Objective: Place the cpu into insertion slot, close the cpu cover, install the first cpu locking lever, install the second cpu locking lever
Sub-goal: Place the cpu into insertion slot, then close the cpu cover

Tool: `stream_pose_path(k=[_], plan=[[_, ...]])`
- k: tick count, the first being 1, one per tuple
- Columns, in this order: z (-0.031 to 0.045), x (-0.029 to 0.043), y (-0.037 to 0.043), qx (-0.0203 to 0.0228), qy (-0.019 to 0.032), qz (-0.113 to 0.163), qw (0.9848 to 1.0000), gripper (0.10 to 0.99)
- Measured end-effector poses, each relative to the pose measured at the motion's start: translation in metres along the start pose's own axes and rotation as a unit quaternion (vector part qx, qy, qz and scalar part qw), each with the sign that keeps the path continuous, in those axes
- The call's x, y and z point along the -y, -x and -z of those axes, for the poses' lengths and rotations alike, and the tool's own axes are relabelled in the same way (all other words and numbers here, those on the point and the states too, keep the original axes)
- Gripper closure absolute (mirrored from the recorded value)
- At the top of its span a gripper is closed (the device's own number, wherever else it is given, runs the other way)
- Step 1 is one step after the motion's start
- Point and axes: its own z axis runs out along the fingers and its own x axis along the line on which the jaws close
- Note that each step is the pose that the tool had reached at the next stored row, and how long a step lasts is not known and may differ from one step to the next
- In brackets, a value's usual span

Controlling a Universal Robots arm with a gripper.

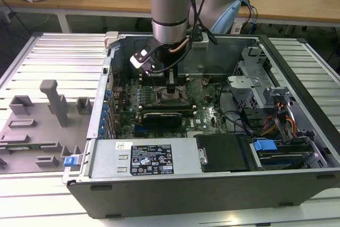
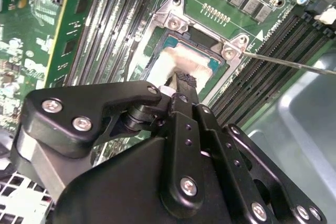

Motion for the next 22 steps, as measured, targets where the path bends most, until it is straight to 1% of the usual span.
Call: stream_pose_path(k=[1, 2, 4, 5, 9, 12, 13, 22], plan=[[0.0032, -0.0003, -0.0001, 0.002, 0.0001, 0.0, 1.0, 0.98], [0.0084, -0.0008, -0.0002, 0.0048, 0.0002, 0.0, 1.0, 0.98], [0.0155, -0.0014, -0.0003, 0.0078, 0.0003, 0.001, 1.0, 0.98], [0.0216, -0.0019, -0.0005, 0.0105, 0.0003, 0.001, 0.9999, 0.98], [0.0364, -0.0031, -0.0008, 0.0171, 0.0005, 0.002, 0.9999, 0.98], [0.0464, -0.004, -0.001, 0.0231, 0.0006, 0.002, 0.9997, 0.98], [0.0468, -0.0041, -0.0011, 0.024, 0.0007, 0.002, 0.9997, 0.98], [0.0469, -0.004, -0.001, 0.0244, 0.0007, 0.002, 0.9997, 0.98]])
